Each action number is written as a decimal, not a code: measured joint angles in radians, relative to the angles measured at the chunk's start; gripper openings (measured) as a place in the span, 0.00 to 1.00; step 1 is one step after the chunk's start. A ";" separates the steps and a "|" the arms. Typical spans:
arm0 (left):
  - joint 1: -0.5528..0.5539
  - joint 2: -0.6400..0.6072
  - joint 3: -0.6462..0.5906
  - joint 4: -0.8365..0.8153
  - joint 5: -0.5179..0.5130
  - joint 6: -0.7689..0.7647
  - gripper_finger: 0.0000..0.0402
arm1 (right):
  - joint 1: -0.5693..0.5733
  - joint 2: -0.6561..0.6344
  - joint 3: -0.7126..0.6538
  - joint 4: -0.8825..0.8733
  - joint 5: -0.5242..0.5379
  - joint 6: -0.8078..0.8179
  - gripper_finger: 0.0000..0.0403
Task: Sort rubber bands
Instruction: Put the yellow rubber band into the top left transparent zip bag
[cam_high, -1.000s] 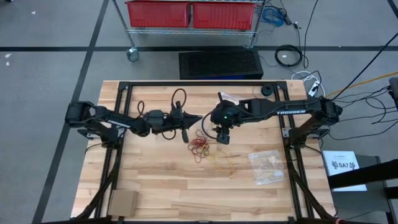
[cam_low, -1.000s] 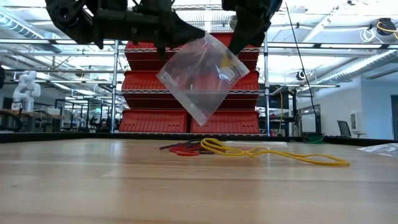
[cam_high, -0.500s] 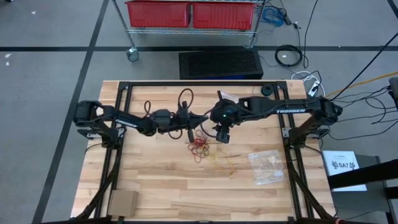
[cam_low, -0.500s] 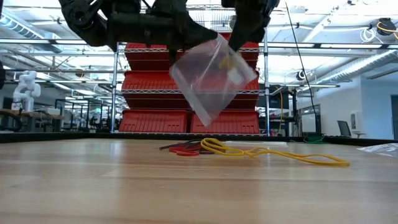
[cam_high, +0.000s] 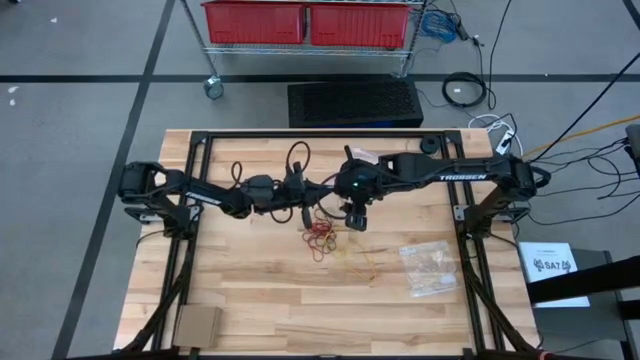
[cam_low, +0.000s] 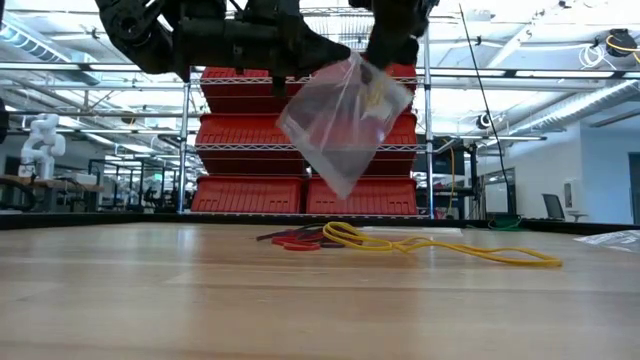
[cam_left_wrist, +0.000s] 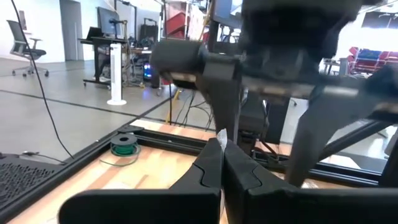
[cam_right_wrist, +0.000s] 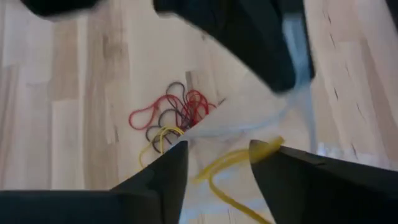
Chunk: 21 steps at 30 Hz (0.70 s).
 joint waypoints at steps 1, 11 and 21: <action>0.000 0.000 0.000 0.000 0.000 0.000 0.00 | 0.000 0.000 0.011 -0.008 -0.001 -0.005 0.46; 0.000 0.000 0.000 -0.002 0.023 -0.001 0.00 | -0.001 0.000 0.096 -0.118 -0.021 -0.035 0.58; 0.000 0.000 0.000 -0.002 0.024 -0.001 0.00 | -0.001 0.000 0.227 -0.250 -0.013 -0.089 0.55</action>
